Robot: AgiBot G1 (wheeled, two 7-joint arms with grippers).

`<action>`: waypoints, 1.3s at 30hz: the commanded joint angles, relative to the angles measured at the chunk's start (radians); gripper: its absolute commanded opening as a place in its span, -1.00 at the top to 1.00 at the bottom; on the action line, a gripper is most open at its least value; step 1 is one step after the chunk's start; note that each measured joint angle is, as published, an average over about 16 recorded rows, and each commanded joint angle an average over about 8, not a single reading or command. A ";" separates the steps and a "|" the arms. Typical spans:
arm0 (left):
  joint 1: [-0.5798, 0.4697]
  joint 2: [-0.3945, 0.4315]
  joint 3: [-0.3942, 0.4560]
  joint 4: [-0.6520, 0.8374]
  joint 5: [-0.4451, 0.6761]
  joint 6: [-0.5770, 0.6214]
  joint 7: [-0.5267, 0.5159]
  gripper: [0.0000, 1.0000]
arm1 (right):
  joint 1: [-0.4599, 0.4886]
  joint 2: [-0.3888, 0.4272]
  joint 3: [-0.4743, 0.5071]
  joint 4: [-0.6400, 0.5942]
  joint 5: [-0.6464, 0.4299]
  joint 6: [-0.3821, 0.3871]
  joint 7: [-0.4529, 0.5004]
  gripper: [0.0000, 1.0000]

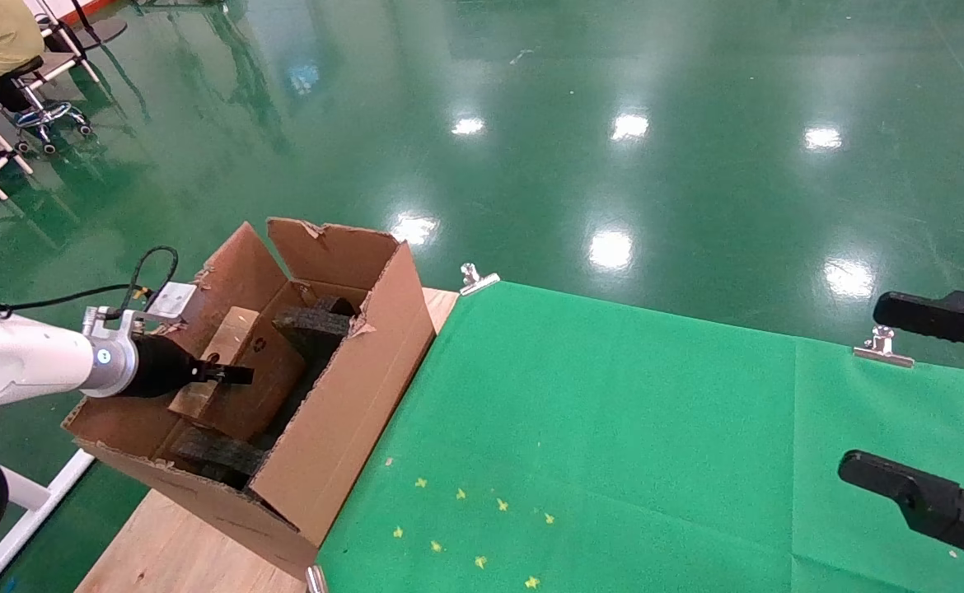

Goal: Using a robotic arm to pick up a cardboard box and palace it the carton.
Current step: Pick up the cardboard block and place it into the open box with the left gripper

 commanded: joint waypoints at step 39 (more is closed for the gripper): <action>-0.066 -0.046 -0.011 -0.019 -0.017 0.073 -0.007 -1.00 | 0.000 0.000 0.000 0.000 0.000 0.000 0.000 -1.00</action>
